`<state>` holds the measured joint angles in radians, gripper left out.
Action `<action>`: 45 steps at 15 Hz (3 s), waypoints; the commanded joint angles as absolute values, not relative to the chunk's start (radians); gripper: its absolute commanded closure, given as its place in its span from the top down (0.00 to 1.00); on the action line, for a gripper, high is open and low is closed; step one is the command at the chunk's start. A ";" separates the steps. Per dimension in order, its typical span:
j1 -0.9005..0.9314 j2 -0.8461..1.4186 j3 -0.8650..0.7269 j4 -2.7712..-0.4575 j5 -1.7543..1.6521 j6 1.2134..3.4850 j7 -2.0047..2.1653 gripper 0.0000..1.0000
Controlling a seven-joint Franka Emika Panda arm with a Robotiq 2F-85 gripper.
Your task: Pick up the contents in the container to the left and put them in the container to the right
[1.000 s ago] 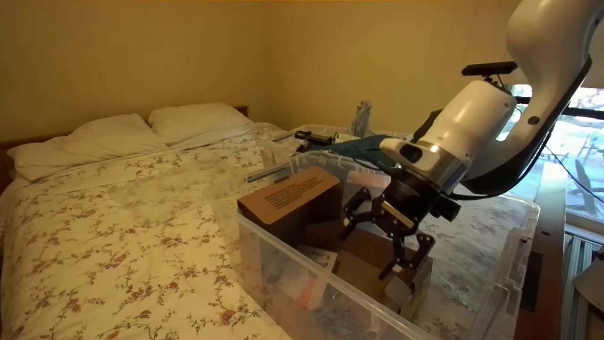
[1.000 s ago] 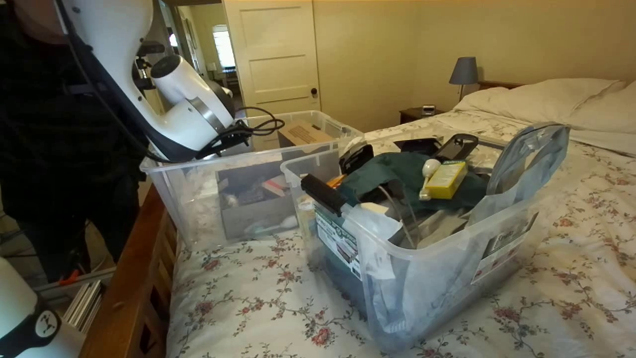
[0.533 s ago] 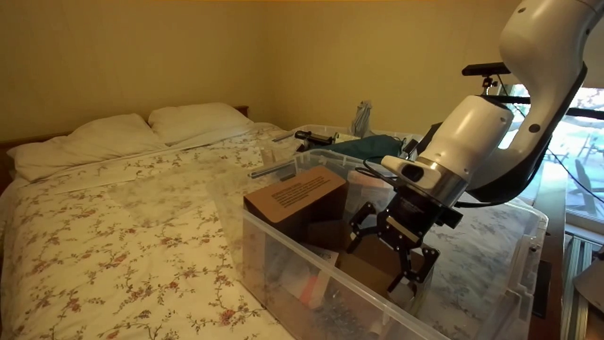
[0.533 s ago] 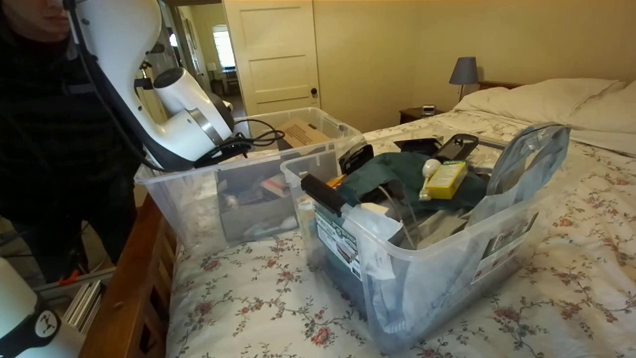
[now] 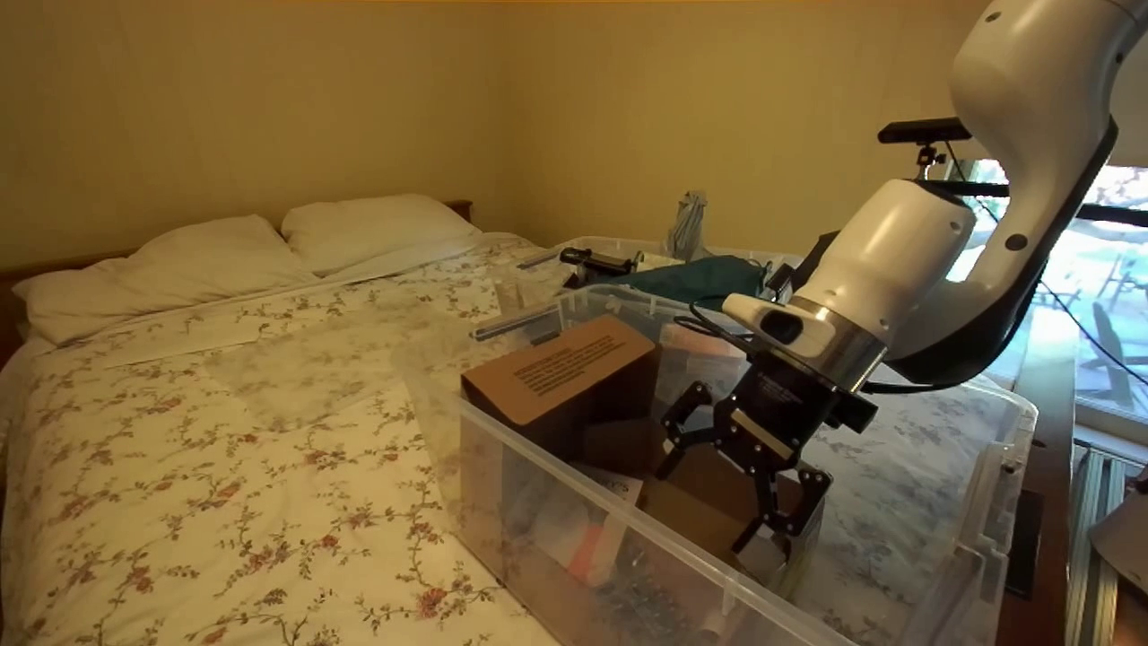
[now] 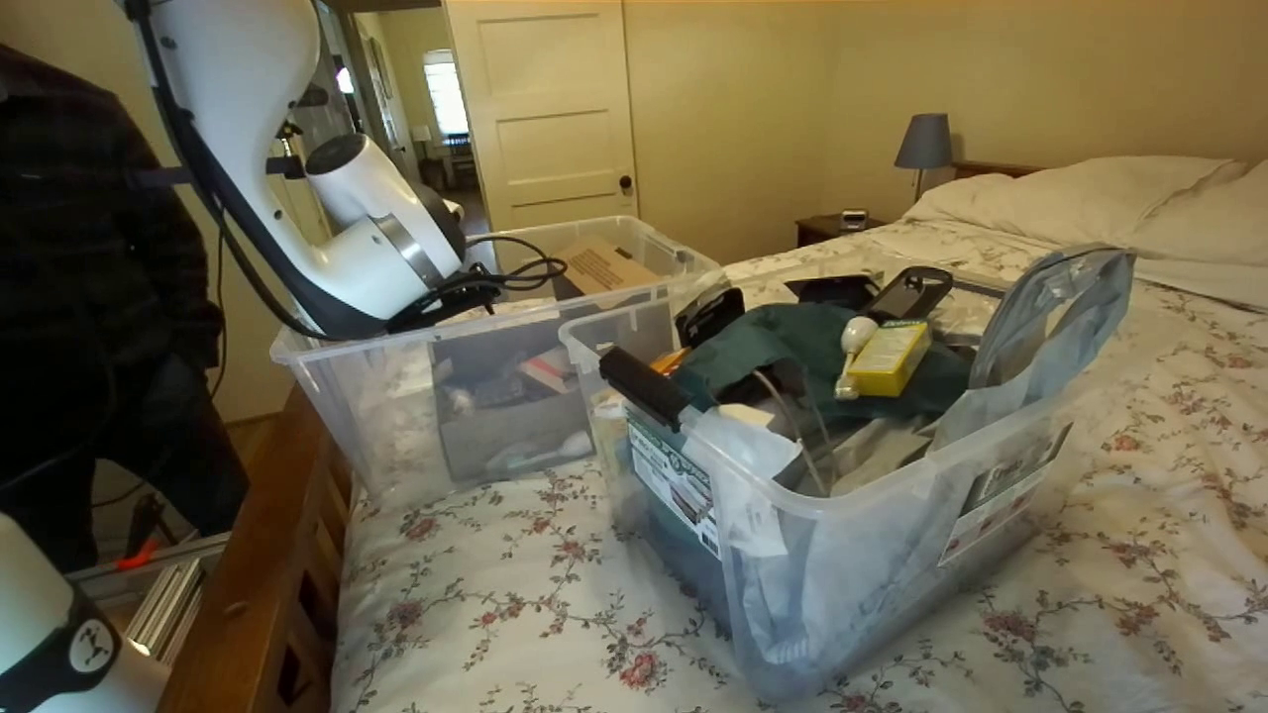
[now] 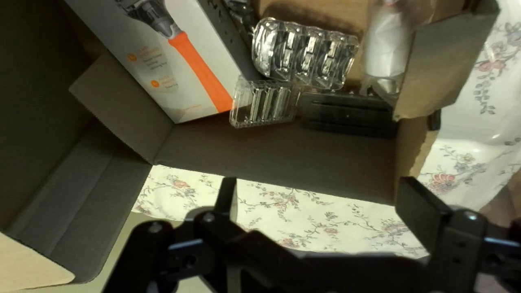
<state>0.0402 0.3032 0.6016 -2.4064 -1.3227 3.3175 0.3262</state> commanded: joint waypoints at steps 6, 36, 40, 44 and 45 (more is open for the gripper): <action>0.040 0.178 0.510 -2.471 -1.345 3.311 0.141 1.00; 0.281 0.137 0.648 -2.304 -0.844 2.856 -0.257 1.00; 0.308 -0.032 0.575 -2.279 -0.872 2.961 -0.204 1.00; 0.254 -0.199 0.532 -2.244 -0.883 2.951 -0.111 1.00; 0.269 -0.101 0.551 -2.229 -0.912 2.950 -0.114 1.00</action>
<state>0.2686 -0.1037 0.5501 -2.2285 -0.9118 2.9496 -0.1136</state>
